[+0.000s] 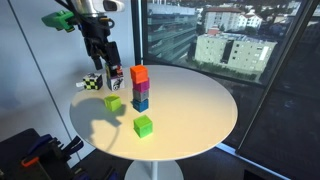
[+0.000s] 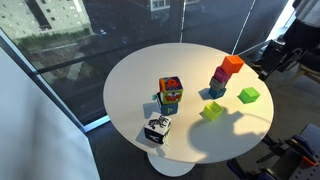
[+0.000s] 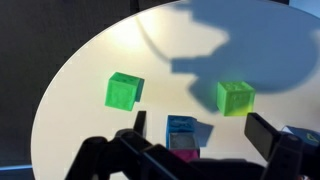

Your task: Put the yellow block on top of the green block

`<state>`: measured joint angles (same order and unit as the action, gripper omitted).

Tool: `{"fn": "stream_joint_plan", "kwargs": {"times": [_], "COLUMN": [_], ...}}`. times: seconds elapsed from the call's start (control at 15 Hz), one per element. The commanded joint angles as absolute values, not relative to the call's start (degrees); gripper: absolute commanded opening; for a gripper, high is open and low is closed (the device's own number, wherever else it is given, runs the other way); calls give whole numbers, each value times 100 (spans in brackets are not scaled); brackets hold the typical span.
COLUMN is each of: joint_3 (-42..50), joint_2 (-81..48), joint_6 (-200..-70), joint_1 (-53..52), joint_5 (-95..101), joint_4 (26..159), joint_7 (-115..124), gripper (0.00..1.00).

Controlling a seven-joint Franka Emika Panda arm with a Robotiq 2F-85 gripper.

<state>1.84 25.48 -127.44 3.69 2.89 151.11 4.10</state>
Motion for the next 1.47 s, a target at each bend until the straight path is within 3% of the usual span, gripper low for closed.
{"fn": "stream_joint_plan", "kwargs": {"times": [0.0, 1.0, 1.4], "joint_3": [215, 182, 14], "joint_2": [2216, 2067, 1649], "joint_6": [-12831, -12775, -13307], "joint_1": [339, 373, 345], "joint_5": [70, 158, 215], "joint_4": [15036, 15104, 15042], "joint_7": [414, 418, 726], "gripper": [100, 100, 100]}}
